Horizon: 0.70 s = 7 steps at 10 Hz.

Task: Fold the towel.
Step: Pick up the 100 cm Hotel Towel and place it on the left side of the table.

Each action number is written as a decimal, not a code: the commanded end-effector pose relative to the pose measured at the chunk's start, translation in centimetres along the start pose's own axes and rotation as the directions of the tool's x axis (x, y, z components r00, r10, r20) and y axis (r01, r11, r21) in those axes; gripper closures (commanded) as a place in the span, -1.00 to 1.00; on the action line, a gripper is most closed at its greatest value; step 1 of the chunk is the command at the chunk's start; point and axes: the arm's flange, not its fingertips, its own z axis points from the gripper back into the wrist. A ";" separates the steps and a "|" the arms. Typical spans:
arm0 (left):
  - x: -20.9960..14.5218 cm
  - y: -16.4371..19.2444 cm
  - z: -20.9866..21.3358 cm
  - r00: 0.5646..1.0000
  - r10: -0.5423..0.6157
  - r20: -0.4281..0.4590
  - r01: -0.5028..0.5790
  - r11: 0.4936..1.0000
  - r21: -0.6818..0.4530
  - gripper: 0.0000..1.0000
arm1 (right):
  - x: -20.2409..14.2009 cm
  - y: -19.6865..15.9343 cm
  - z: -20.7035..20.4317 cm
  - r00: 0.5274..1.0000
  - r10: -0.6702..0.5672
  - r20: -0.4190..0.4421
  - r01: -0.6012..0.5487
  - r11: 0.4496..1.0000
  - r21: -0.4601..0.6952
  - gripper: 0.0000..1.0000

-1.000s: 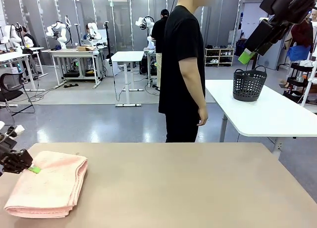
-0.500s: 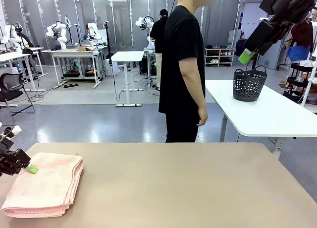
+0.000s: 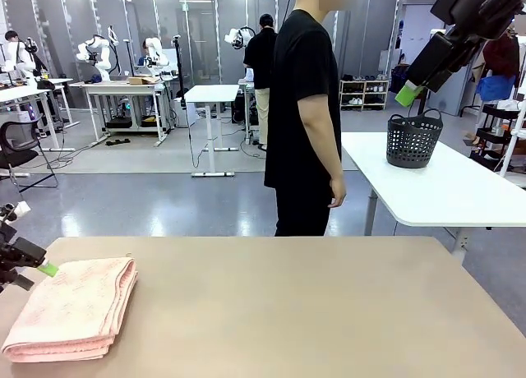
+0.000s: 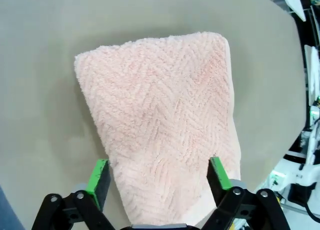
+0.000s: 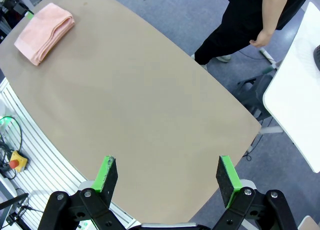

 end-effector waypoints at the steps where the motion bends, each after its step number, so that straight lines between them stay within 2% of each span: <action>1: -1.3 -1.4 0.6 1.000 0.007 -0.005 -0.007 1.000 0.018 -1.00 | -0.1 0.0 0.0 1.000 -0.007 0.001 0.007 1.000 0.000 -1.00; 3: -2.8 -2.4 1.0 1.000 -0.001 0.016 0.000 0.999 0.053 -1.00 | -0.1 0.0 0.0 1.000 -0.007 0.001 0.007 1.000 0.000 -1.00; 4: -1.0 -0.9 0.7 1.000 -0.009 0.010 0.009 1.000 0.009 -1.00 | -0.1 0.0 0.0 1.000 -0.007 0.001 0.007 1.000 0.000 -1.00; 7: -1.0 -0.9 0.7 1.000 -0.009 0.010 0.009 1.000 0.009 -1.00 | -0.1 0.0 0.0 1.000 -0.007 0.001 0.007 1.000 0.000 -1.00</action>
